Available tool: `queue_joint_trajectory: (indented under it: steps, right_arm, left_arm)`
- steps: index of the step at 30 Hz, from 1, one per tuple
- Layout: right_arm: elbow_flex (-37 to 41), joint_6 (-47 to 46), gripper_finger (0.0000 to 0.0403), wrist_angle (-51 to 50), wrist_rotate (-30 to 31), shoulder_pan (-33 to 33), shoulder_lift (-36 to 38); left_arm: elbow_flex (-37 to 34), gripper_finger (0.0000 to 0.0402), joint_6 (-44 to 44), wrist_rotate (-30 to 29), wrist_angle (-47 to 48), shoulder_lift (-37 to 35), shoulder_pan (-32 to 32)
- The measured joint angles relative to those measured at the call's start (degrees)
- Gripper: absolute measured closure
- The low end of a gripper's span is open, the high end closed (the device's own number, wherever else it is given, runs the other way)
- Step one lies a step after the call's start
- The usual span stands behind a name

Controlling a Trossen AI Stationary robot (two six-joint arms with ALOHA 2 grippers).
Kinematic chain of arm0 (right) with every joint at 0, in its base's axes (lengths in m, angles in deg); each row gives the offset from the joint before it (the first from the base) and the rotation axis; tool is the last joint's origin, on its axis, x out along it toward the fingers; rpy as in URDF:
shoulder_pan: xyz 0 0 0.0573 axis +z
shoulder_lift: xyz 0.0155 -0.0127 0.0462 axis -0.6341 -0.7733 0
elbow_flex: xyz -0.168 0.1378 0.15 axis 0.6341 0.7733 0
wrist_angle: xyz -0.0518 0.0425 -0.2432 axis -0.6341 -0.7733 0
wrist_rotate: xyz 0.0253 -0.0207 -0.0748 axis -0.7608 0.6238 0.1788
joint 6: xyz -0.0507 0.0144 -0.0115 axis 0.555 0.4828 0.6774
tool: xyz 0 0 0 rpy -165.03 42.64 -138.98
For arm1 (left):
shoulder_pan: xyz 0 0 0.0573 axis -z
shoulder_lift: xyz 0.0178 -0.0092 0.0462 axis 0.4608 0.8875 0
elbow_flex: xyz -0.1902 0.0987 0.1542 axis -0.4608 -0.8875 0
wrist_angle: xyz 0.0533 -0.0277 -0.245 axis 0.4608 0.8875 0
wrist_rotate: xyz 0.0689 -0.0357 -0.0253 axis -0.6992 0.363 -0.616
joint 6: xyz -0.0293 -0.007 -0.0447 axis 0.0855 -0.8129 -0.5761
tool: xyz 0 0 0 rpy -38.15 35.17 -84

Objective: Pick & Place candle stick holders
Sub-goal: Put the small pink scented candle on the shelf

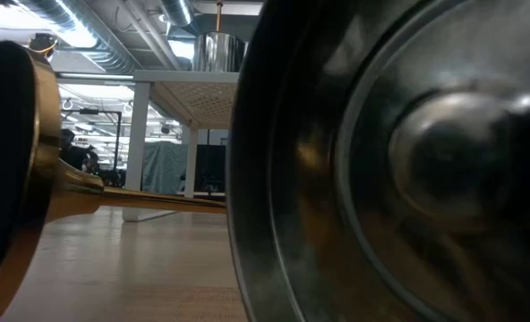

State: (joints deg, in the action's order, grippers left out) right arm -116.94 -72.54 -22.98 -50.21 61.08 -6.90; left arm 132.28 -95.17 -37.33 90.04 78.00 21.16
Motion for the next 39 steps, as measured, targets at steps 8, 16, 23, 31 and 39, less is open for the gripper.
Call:
queue_joint_trajectory:
  steps: [8,16,23,31,39]
  right_arm:
    - [0.0,0.0,0.0398,0.0,0.0,0.0,0.0]
    - [0.0,0.0,0.0398,0.0,0.0,0.0,0.0]
    - [0.0,0.0,0.0398,0.0,0.0,0.0,0.0]
    - [0.0,0.0,0.0398,0.0,0.0,0.0,0.0]
    - [0.0,0.0,0.0398,0.0,0.0,0.0,0.0]
  left_arm:
    - [0.0,0.0072,0.0,2.2,-2.1,1.7,0.4]
    - [0.2,0.0072,1.7,3.0,-2.5,2.4,0.4]
    - [0.2,0.0104,1.9,3.3,-2.7,2.5,0.4]
    - [1.7,0.0109,4.0,3.0,-0.9,2.9,-0.3]
    - [7.0,0.0109,10.1,1.5,4.3,2.6,-3.6]
